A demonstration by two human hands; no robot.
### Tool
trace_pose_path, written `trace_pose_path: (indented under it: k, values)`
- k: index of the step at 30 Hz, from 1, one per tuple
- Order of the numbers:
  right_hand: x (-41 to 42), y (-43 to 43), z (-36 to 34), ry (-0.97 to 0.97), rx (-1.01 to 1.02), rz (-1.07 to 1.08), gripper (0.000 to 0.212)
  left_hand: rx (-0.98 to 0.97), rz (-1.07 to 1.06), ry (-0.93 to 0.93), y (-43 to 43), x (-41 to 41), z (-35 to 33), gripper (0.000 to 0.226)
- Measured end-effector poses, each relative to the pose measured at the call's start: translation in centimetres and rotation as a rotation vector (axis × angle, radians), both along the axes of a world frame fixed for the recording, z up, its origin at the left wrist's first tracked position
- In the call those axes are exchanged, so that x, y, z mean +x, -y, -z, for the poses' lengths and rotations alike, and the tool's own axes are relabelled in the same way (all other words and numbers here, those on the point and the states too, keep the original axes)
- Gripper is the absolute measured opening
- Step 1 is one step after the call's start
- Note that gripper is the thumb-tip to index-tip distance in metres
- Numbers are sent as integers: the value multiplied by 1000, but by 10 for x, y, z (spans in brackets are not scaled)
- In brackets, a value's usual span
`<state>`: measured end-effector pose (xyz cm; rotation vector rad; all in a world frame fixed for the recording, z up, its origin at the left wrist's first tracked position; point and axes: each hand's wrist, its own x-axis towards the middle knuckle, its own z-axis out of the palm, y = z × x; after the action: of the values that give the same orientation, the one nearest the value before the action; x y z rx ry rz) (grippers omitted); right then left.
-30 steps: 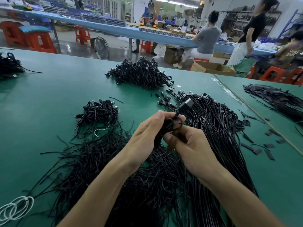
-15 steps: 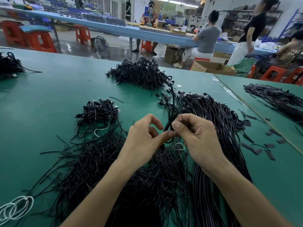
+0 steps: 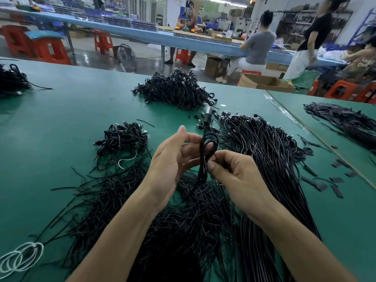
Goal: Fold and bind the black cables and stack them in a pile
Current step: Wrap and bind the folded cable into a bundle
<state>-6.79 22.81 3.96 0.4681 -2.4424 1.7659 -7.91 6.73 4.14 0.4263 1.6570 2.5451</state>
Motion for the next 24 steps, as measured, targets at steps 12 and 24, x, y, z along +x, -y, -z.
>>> trace_pose_path:
  k: [12,24]
  values:
    - [-5,-13,-20,-255,295,169,16,-557,-127,-59,6,-8,16,50]
    - [-2,2,5,-17,15,71,17,-99,-10,233,4,-8,7,31]
